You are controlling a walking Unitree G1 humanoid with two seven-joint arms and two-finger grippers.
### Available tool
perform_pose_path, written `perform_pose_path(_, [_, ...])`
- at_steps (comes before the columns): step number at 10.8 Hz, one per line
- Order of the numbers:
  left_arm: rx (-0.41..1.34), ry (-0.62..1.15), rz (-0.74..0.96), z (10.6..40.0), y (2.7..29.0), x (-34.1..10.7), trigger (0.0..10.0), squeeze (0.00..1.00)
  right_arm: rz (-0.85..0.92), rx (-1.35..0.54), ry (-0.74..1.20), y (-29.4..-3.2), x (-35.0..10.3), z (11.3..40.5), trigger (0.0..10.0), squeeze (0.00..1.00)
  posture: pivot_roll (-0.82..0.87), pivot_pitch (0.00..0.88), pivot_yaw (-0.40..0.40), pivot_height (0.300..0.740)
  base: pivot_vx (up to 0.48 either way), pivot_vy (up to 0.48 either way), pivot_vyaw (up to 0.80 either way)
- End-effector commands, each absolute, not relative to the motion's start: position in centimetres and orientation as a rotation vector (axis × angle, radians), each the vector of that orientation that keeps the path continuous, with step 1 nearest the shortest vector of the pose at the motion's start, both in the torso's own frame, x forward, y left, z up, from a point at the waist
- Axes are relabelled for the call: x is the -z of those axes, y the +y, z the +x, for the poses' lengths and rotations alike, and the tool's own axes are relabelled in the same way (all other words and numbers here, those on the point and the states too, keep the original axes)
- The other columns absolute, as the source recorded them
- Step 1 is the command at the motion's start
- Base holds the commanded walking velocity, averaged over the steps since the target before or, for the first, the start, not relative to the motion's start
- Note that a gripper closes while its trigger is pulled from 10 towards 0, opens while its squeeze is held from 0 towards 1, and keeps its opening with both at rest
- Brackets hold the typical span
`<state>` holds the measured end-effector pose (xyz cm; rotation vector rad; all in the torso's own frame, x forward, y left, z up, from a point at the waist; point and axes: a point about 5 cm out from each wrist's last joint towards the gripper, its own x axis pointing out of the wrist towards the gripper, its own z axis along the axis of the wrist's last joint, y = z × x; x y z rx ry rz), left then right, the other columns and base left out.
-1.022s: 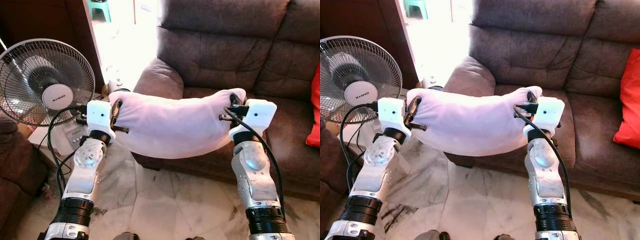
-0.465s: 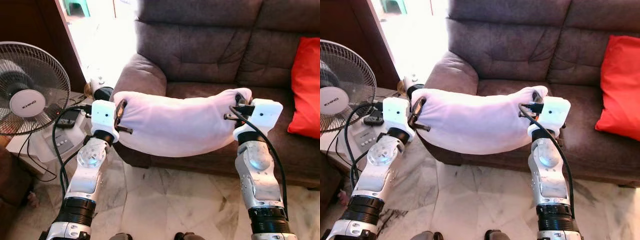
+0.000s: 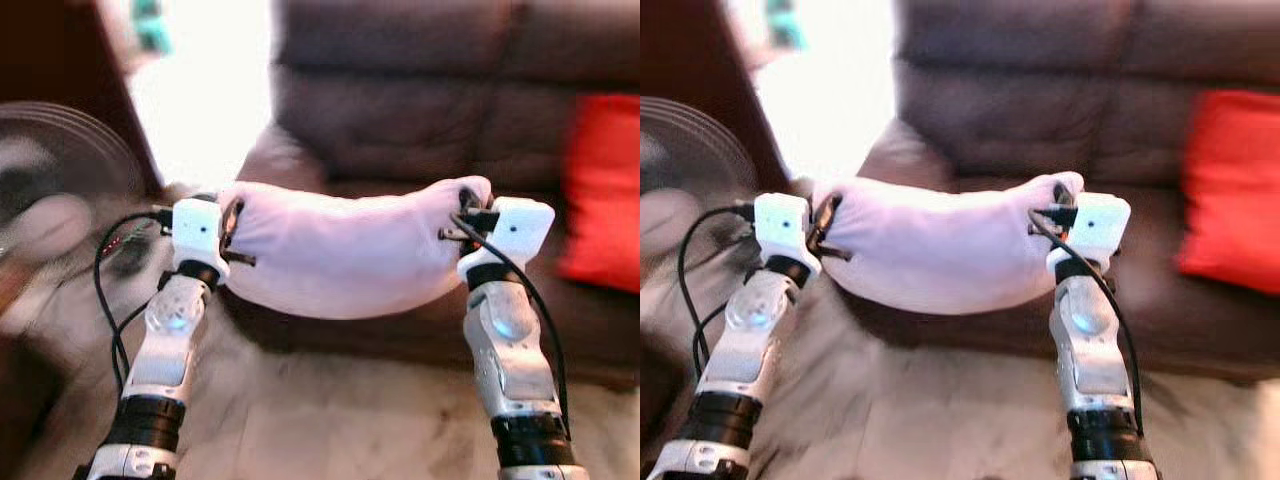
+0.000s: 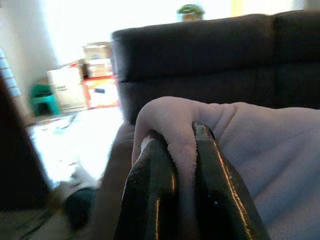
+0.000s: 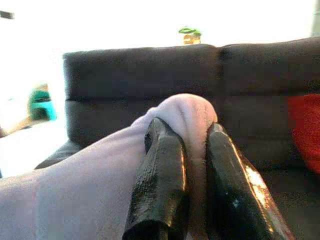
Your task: Move the pillow to the sofa from floor
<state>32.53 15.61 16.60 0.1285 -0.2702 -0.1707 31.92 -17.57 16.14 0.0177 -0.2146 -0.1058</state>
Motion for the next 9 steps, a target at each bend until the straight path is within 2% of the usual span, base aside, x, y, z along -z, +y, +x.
perform_pose_path(1, [0.190,-0.330,0.132,32.6,15.0,-18.0,10.0,0.00,-0.001,0.124,-0.305,-17.9,-18.1,32.0,10.0,0.00,0.06,0.075,-0.021,0.740,0.442,0.000,0.00])
perform_pose_path(5, [0.179,-0.334,0.133,32.6,15.2,-18.1,10.0,0.00,-0.030,0.058,-0.315,-17.2,-18.3,31.9,10.0,0.00,0.06,0.079,-0.023,0.740,0.441,0.000,0.00])
perform_pose_path(7, [0.176,-0.338,0.132,32.7,15.2,-18.2,10.0,0.00,-0.040,0.024,-0.336,-16.6,-18.6,31.8,10.0,0.00,0.06,0.079,-0.025,0.740,0.437,0.000,0.80])
perform_pose_path(8, [0.176,-0.338,0.131,32.6,15.2,-18.2,10.0,0.00,0.005,0.043,-0.332,-16.8,-18.6,31.8,10.0,0.00,0.06,0.079,-0.026,0.740,0.439,0.000,0.00])
perform_pose_path(9, [0.174,-0.339,0.132,32.6,15.2,-18.2,10.0,0.00,-0.025,0.030,-0.331,-16.8,-18.6,31.8,10.0,0.00,0.06,0.079,-0.026,0.740,0.439,0.000,0.00])
